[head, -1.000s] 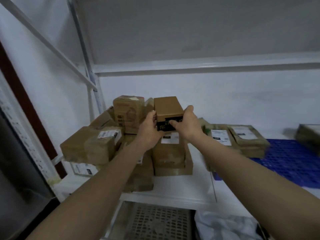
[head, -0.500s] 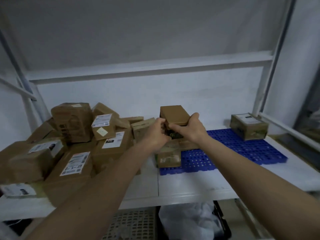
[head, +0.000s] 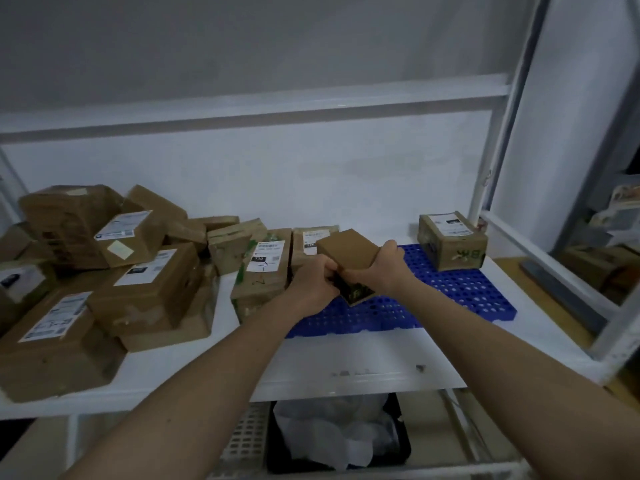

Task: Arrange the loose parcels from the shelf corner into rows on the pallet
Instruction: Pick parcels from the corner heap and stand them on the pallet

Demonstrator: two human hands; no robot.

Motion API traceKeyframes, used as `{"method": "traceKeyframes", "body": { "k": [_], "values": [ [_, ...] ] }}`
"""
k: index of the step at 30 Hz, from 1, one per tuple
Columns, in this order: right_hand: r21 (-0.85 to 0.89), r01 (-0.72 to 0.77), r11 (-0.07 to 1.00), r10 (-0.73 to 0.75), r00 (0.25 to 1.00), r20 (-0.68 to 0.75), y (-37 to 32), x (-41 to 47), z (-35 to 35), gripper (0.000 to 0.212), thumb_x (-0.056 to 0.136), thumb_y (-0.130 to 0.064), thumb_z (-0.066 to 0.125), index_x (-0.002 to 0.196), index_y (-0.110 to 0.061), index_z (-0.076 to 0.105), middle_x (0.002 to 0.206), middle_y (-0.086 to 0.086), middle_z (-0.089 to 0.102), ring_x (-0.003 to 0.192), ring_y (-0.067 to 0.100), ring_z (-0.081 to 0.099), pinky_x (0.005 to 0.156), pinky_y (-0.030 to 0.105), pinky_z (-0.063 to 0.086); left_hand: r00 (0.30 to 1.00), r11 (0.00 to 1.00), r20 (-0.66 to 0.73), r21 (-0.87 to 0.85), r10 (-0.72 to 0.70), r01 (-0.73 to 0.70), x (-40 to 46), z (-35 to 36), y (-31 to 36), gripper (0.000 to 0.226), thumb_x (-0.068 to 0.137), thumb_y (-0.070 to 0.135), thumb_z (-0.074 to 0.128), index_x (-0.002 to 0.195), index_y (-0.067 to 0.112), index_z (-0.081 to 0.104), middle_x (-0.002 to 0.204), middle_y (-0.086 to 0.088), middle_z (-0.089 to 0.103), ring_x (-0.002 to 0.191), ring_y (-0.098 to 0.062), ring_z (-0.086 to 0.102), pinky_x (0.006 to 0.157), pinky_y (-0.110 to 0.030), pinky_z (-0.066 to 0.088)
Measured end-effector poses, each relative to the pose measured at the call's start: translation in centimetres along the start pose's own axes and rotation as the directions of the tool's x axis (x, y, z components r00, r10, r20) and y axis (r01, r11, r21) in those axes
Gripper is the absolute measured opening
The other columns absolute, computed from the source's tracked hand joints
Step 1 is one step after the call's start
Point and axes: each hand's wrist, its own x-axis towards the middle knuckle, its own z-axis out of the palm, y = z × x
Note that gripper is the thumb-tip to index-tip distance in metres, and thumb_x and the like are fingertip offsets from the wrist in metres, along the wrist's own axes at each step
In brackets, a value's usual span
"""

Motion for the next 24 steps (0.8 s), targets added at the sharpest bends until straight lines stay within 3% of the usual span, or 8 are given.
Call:
{"method": "traceKeyframes", "body": {
  "k": [2,6,8,12,17,24],
  "values": [
    [-0.065,0.020,0.998,-0.015,0.997,0.072,1.1,0.7,0.4,0.099,0.060,-0.053,0.082,0.130,-0.007,0.028,0.127,0.011,0.030,0.101,0.021,0.043,0.074,0.031,0.044,0.999,0.997,-0.013,0.065,-0.047,0.047,-0.3,0.6,-0.4,0.039,0.083,0.002,0.066,0.119,0.006,0.052,0.112,-0.010,0.060,0.100,-0.023,0.059,0.088,-0.034,0.051],
    [-0.128,0.086,0.988,-0.054,0.971,0.234,2.2,1.6,2.1,0.096,0.063,-0.043,0.084,0.132,-0.006,0.029,0.133,0.013,0.026,0.120,0.031,0.041,0.094,0.041,0.047,0.953,0.914,-0.294,0.362,-0.072,0.181,-1.1,0.7,-2.2,0.037,0.083,0.008,0.060,0.118,0.014,0.048,0.118,-0.008,0.050,0.102,-0.021,0.050,0.074,-0.029,0.041],
    [-0.155,0.127,0.980,-0.079,0.956,0.283,2.2,2.1,2.8,0.096,0.064,-0.040,0.085,0.133,-0.006,0.026,0.133,0.014,0.025,0.122,0.032,0.039,0.099,0.044,0.044,0.944,0.831,-0.321,0.503,-0.076,0.238,-1.3,0.5,-3.4,0.053,0.080,0.012,0.064,0.129,0.019,0.044,0.130,-0.008,0.044,0.117,-0.024,0.042,0.084,-0.031,0.037],
    [-0.213,0.188,0.959,-0.095,0.919,0.383,2.1,3.4,3.9,0.105,0.067,-0.037,0.083,0.142,-0.007,0.016,0.139,0.014,0.020,0.129,0.034,0.033,0.105,0.046,0.040,0.966,0.711,-0.240,0.663,-0.098,0.237,-0.9,0.0,-5.6,0.076,0.076,0.021,0.067,0.143,0.028,0.030,0.145,-0.004,0.032,0.131,-0.026,0.028,0.107,-0.039,0.029],
    [-0.230,0.220,0.948,-0.100,0.892,0.442,2.0,5.0,4.9,0.105,0.068,-0.034,0.083,0.142,-0.010,0.013,0.136,0.011,0.020,0.125,0.031,0.036,0.101,0.039,0.043,0.958,0.742,-0.080,0.615,-0.277,0.266,0.1,-0.2,-6.6,0.090,0.074,0.016,0.068,0.148,0.033,0.020,0.150,-0.004,0.024,0.139,-0.027,0.022,0.106,-0.048,0.031],
    [-0.252,0.243,0.937,-0.090,0.862,0.498,2.2,6.9,6.2,0.099,0.068,-0.030,0.083,0.139,-0.011,0.016,0.137,0.009,0.016,0.123,0.029,0.036,0.099,0.036,0.045,0.951,0.729,0.032,0.651,-0.308,0.214,1.6,-0.2,-7.1,0.087,0.077,0.029,0.071,0.149,0.029,0.021,0.147,-0.009,0.029,0.137,-0.031,0.026,0.113,-0.050,0.026]
  ]
}}
